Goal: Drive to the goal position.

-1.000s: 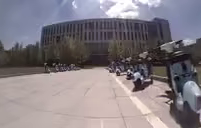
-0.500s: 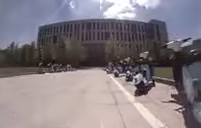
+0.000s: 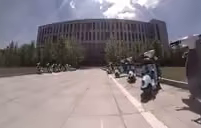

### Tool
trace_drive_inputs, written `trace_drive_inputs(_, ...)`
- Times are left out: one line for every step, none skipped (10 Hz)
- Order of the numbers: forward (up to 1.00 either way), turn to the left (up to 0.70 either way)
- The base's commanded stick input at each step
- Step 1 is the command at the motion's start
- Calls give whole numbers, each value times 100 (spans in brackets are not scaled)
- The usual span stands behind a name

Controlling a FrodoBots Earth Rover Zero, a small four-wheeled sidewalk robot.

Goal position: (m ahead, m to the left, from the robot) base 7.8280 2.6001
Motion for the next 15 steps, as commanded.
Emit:
trace_drive_inputs(70, 0)
trace_drive_inputs(70, 0)
trace_drive_inputs(70, 0)
trace_drive_inputs(70, 0)
trace_drive_inputs(70, 0)
trace_drive_inputs(70, 0)
trace_drive_inputs(70, 0)
trace_drive_inputs(70, 0)
trace_drive_inputs(70, 0)
trace_drive_inputs(70, 0)
trace_drive_inputs(70, 0)
trace_drive_inputs(70, 0)
trace_drive_inputs(70, 0)
trace_drive_inputs(70, 0)
trace_drive_inputs(70, 0)
